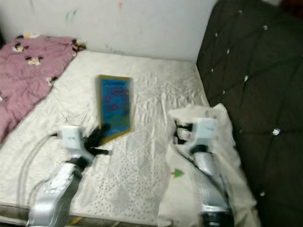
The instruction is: Clean up the room
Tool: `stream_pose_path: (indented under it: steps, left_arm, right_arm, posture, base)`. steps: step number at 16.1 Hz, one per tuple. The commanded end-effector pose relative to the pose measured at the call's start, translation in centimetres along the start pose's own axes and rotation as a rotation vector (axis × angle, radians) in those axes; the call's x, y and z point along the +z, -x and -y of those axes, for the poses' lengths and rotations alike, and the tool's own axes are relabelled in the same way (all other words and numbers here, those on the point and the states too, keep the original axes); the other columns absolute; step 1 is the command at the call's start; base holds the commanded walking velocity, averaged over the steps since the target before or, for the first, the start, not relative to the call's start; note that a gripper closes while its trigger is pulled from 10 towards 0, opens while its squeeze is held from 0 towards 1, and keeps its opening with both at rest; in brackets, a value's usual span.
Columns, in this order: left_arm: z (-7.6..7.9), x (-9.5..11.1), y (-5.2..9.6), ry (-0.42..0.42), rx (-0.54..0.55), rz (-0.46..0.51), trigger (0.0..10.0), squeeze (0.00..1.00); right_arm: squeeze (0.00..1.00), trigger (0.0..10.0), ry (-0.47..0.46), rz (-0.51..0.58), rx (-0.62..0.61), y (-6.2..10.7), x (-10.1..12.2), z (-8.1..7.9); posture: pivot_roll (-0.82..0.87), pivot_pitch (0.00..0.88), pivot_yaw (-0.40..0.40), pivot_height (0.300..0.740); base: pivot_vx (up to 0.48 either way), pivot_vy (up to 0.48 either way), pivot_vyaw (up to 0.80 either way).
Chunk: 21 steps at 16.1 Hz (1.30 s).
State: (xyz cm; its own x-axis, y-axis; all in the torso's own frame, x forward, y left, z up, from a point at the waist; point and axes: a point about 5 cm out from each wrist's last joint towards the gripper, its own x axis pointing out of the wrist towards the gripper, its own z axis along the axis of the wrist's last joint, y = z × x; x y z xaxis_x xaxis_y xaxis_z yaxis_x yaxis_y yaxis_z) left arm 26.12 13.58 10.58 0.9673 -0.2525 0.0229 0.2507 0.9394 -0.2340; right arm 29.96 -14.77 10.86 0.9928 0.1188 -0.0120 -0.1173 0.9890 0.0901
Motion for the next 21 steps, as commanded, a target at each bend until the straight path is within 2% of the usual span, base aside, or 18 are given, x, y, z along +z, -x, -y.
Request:
stream_pose_path:
  steps: [1,19,20,21]
  left_arm:
    - [-0.1,0.9,0.0,-0.003,0.013,0.048,10.0,0.00]
    - [-0.1,0.9,0.0,0.000,0.019,0.047,10.0,0.00]
    - [-0.8,-0.6,2.1,0.217,0.087,-0.046,10.0,0.00]
    - [-1.0,-1.2,3.0,0.307,0.108,-0.082,10.0,0.00]
  right_arm:
    - [0.00,10.0,0.011,-0.004,-0.013,0.2,0.0,0.6]
    - [0.00,10.0,0.008,-0.006,-0.016,0.3,-0.1,0.7]
    - [0.00,10.0,0.011,-0.025,-0.004,0.9,-0.4,0.8]
    - [0.00,10.0,0.013,-0.034,0.001,1.1,-0.5,0.9]
  posture:
    - [-0.08,0.000,-0.026,0.740]
    - [-0.08,0.000,-0.026,0.740]
    - [-0.07,0.011,-0.046,0.740]
    - [-0.07,0.012,-0.046,0.740]
  base:
    - [0.000,0.000,0.00]
    - [0.000,0.000,0.00]
    - [0.000,0.000,0.00]
    - [0.000,0.000,0.00]
